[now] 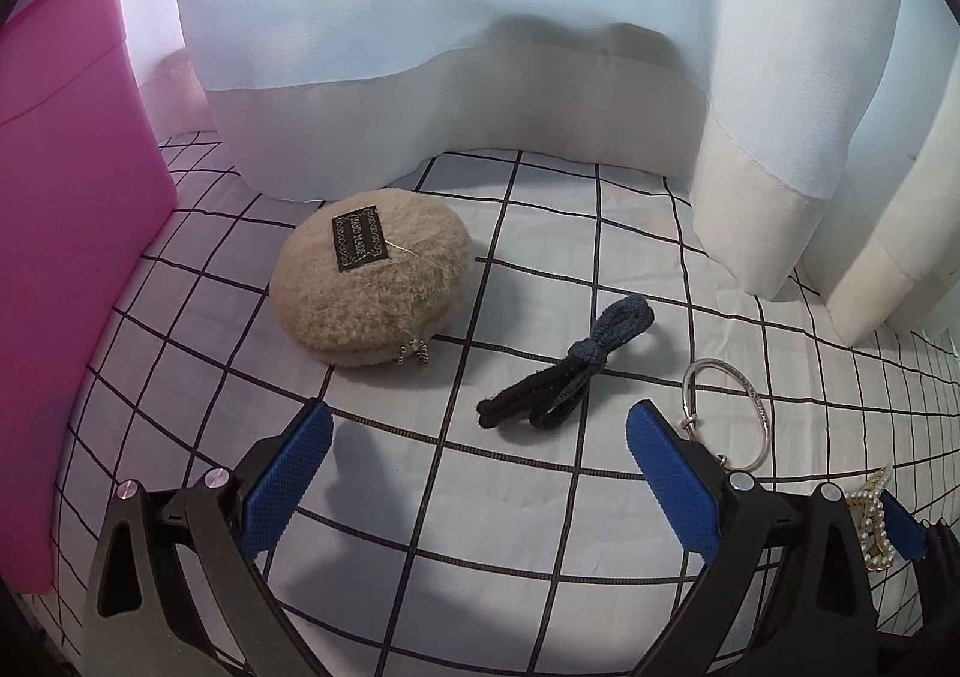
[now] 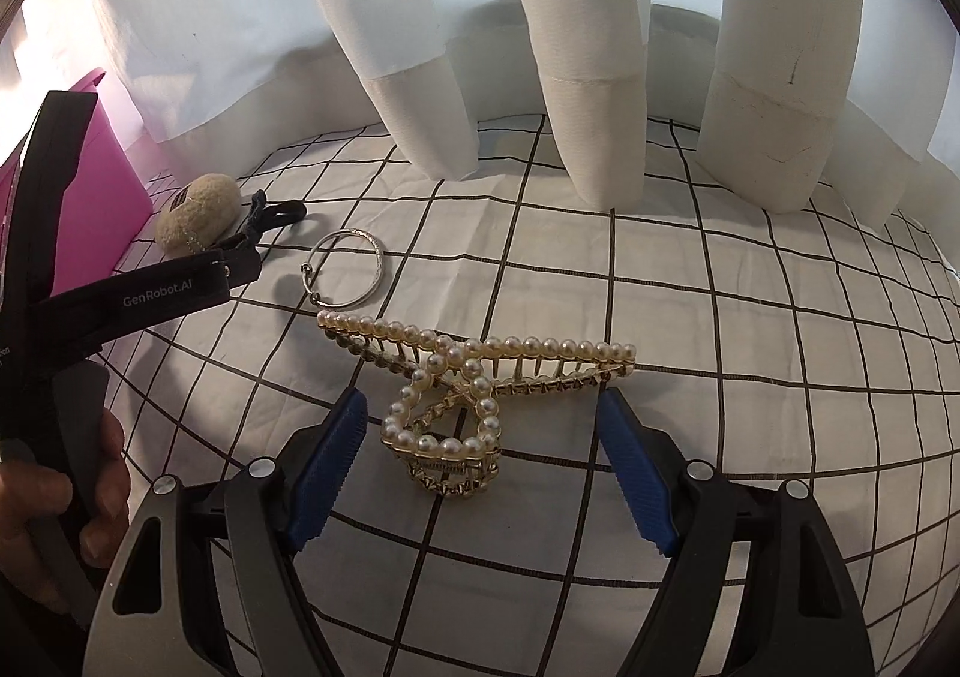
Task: Organize jewelry
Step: 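Move left tool to the black bow tie while right tool approaches the pearl claw clip, then close left tool on the bow tie while right tool grips the pearl claw clip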
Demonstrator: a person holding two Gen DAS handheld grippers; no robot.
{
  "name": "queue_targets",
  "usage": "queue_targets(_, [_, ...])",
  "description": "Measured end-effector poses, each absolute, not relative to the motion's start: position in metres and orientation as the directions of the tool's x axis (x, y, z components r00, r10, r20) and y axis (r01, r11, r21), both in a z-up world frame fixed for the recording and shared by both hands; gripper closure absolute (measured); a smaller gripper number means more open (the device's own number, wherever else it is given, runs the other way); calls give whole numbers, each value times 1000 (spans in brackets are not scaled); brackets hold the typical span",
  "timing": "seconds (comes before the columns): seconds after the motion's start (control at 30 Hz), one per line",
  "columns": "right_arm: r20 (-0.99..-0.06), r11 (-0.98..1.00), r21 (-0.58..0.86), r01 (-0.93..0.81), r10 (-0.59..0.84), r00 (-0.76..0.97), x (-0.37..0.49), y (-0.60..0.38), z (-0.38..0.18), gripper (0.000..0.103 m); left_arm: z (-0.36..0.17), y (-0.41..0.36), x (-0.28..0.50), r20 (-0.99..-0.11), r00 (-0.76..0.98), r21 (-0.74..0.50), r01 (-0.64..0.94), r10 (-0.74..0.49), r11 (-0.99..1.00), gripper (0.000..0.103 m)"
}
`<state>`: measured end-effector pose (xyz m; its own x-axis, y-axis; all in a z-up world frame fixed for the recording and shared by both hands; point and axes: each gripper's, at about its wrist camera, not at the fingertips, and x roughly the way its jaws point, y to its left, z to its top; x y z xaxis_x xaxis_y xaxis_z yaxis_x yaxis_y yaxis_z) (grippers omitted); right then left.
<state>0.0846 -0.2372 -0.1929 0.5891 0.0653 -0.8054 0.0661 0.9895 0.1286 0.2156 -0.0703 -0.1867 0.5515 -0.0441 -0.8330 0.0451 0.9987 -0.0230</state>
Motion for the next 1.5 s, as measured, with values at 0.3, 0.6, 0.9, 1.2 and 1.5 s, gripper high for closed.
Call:
queue_targets(0.3, [-799, 993, 82, 89, 12, 601, 92, -237, -195, 28, -192, -73, 233, -837, 546, -28, 27, -38, 999, 6])
queue_targets(0.6, [-790, 995, 66, 72, 8, 613, 91, -234, -197, 29, -190, -93, 238, -810, 586, 11, 28, -8, 1000, 28])
queue_targets(0.9, [-781, 997, 51, 53, 6, 625, 89, -230, -195, 42, -184, -108, 222, -784, 620, 25, 74, -26, 997, 85])
queue_targets(1.2, [-762, 997, 76, 20, 45, 646, 84, -227, -192, 72, -188, -92, 205, -789, 613, -2, 76, -48, 997, 94])
queue_targets(1.5, [-716, 995, 99, -8, 77, 694, 73, -229, -182, 73, -179, -87, 183, -784, 618, -11, 79, -58, 997, 94])
